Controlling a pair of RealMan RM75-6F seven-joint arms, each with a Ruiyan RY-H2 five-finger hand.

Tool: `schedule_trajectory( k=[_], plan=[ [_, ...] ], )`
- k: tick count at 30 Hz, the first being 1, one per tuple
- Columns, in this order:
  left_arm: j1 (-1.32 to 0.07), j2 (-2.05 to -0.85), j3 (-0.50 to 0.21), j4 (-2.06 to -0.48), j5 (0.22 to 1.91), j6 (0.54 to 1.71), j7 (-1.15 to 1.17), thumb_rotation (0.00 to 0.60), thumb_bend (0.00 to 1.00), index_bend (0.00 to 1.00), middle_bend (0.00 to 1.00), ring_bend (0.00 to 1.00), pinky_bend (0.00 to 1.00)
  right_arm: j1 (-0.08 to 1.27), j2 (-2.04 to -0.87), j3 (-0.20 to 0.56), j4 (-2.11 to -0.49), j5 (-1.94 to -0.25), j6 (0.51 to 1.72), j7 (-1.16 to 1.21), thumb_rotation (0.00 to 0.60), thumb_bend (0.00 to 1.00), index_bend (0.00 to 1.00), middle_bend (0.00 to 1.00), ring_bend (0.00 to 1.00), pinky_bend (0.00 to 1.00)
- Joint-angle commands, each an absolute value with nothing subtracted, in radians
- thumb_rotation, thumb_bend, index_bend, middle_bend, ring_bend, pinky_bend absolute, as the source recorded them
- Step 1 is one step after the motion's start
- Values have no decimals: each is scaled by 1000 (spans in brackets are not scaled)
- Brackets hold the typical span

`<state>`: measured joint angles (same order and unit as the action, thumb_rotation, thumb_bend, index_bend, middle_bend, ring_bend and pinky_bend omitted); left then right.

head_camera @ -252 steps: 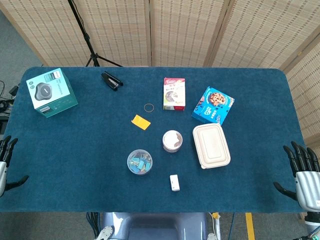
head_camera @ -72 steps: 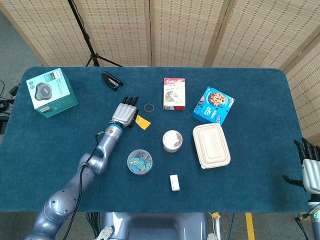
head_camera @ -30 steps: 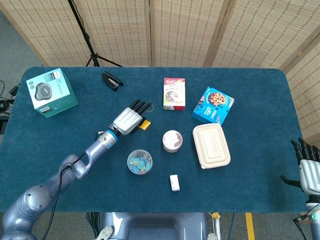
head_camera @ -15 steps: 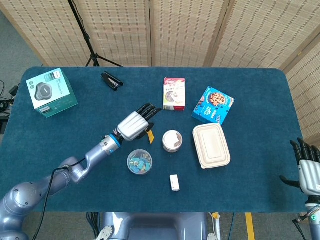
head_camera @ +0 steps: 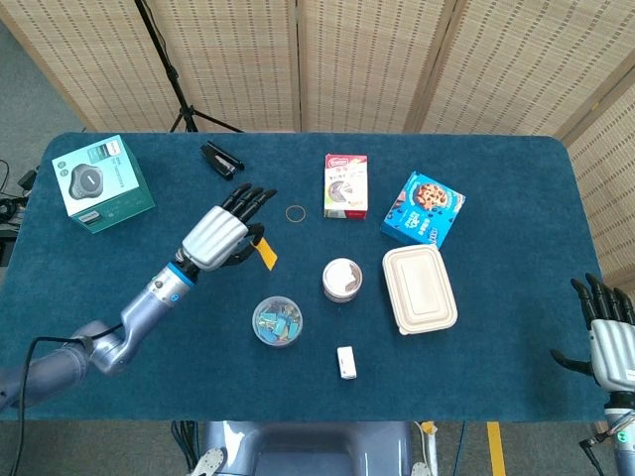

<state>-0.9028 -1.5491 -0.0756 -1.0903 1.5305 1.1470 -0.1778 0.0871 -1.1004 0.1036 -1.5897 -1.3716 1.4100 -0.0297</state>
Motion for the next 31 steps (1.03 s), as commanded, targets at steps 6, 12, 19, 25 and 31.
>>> schedule_trajectory(
  k=[6, 12, 19, 25, 31],
  plan=[
    [-771, -1334, -66, -1379, 1403, 1138, -85, 600, 14, 86, 0, 0, 0, 79, -1085, 96, -1616, -1411, 1438, -9, 600, 0, 0, 0, 0, 0],
    [-667, -1215, -54, -1581, 1341, 1206, 4, 600, 0, 0, 0, 0, 0, 78, -1076, 88, -1630, -1438, 1446, 6, 600, 0, 0, 0, 0, 0],
    [-494, -1126, -13, -1677, 1314, 1352, -39, 600, 0, 0, 0, 0, 0, 69, -1069, 82, -1626, -1464, 1470, 25, 600, 0, 0, 0, 0, 0],
    [-373, -1086, 8, -1680, 1276, 1422, -82, 600, 0, 0, 0, 0, 0, 58, -1074, 82, -1608, -1475, 1498, 22, 600, 0, 0, 0, 0, 0],
    [-312, -1089, 5, -1612, 1319, 1461, -177, 600, 0, 0, 0, 0, 0, 53, -1097, 95, -1583, -1478, 1534, -14, 600, 0, 0, 0, 0, 0]
  ],
)
